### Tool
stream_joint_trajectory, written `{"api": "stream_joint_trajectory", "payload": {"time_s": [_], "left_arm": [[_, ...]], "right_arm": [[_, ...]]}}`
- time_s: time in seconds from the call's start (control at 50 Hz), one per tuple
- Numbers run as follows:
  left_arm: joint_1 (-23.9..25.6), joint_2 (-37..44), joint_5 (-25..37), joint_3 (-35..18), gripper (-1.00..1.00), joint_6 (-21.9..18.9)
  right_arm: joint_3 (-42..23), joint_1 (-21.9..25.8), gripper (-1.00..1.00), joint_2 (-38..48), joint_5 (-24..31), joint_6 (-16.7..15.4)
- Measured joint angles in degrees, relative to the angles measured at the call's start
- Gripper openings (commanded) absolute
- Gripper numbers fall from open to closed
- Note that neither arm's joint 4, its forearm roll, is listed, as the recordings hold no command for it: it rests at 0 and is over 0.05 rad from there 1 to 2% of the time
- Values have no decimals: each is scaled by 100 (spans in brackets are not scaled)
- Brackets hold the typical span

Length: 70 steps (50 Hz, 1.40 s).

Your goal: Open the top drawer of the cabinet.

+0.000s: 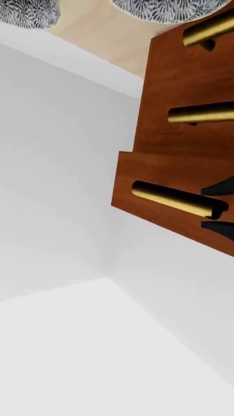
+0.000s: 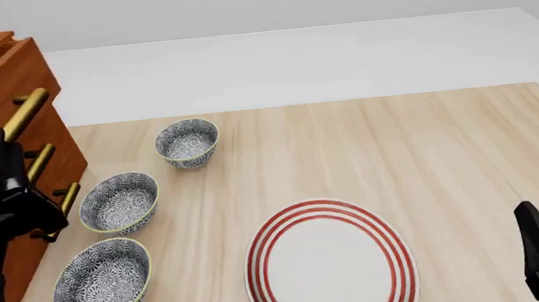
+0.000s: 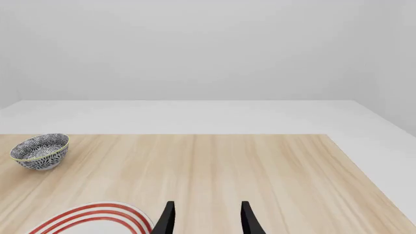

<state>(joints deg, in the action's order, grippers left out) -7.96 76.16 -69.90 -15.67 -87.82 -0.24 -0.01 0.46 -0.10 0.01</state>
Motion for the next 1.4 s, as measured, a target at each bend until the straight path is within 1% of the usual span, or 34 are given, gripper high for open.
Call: {"api": "stream_joint_trajectory", "payload": {"time_s": [0.64,1.4], "left_arm": [[266,-68,3,51,-100,-3],[276,-68,0,56,-100,9]], "right_arm": [[0,0,100,0,0,0],[0,0,100,0,0,0]]}}
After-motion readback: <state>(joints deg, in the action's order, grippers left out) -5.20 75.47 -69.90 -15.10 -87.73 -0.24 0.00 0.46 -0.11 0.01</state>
